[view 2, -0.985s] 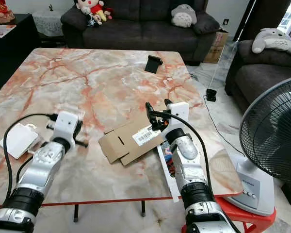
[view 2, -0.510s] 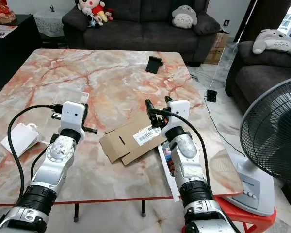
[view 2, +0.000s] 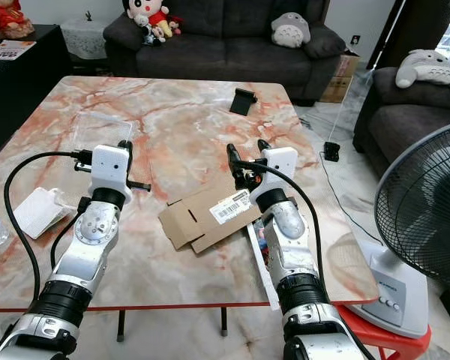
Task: Picking trash to rubbish bin
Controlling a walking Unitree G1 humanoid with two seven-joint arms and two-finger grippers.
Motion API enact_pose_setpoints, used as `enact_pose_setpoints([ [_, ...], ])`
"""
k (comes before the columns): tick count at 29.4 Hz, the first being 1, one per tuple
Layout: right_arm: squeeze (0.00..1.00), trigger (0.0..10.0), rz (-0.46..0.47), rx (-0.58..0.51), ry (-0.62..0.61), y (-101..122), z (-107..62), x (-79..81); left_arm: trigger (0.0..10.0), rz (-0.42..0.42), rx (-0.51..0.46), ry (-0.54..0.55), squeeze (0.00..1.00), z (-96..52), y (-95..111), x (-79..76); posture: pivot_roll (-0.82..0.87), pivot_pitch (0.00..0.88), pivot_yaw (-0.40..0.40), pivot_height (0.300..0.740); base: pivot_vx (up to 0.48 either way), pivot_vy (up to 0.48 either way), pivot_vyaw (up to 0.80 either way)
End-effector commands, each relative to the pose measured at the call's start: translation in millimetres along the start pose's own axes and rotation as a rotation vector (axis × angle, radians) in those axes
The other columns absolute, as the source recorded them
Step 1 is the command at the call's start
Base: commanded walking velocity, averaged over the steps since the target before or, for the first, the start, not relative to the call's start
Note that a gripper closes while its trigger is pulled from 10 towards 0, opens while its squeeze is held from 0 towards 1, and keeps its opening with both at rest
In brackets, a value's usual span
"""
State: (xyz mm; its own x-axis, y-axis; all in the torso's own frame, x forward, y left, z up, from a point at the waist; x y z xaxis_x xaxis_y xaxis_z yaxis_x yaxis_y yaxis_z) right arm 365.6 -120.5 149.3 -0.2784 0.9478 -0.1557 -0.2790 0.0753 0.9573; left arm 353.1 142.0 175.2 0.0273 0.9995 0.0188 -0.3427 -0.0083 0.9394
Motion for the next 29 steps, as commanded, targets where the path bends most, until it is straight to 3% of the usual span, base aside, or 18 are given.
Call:
enact_pose_setpoints([
  [1,0.00,10.0,0.006,-0.005,-0.024,1,0.5,-5.7,10.0,0.001,-0.045,0.006,0.00,3.7,9,0.6,0.01,0.005,-0.038,0.740,0.000,0.000,0.00],
  [12,0.00,10.0,0.001,0.013,-0.048,-4,-4.2,-10.6,10.0,0.000,-0.032,-0.005,0.00,1.3,5,-2.1,0.00,0.020,-0.039,0.740,0.000,0.000,0.00],
  [21,0.00,10.0,-0.013,0.026,-0.038,-7,-5.5,-6.7,10.0,0.002,-0.018,-0.021,0.00,-0.3,2,-4.8,0.00,0.024,-0.036,0.740,-0.282,0.000,0.00],
  [29,0.00,10.0,-0.007,0.025,-0.064,-7,-7.7,-14.1,10.0,-0.008,-0.010,-0.035,0.00,-2.5,0,-8.8,0.00,0.025,-0.030,0.740,-0.329,0.000,0.00],
])
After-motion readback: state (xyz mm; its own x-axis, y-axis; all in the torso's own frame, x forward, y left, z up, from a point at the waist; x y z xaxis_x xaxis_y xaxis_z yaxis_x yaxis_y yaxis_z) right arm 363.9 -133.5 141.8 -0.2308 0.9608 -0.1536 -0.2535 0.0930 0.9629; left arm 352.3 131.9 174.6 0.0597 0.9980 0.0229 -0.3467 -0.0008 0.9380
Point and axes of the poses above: a point about 5 cm out from each wrist's last joint towards the gripper, its own z axis pointing out of the wrist towards the gripper, its own y axis along the axis of the wrist's last joint, x = y × z, the point moved 1 cm from there along z, pointing out of the wrist towards the gripper, and after that the axes turned 15 degrees about -z, right-handed, at the moved point
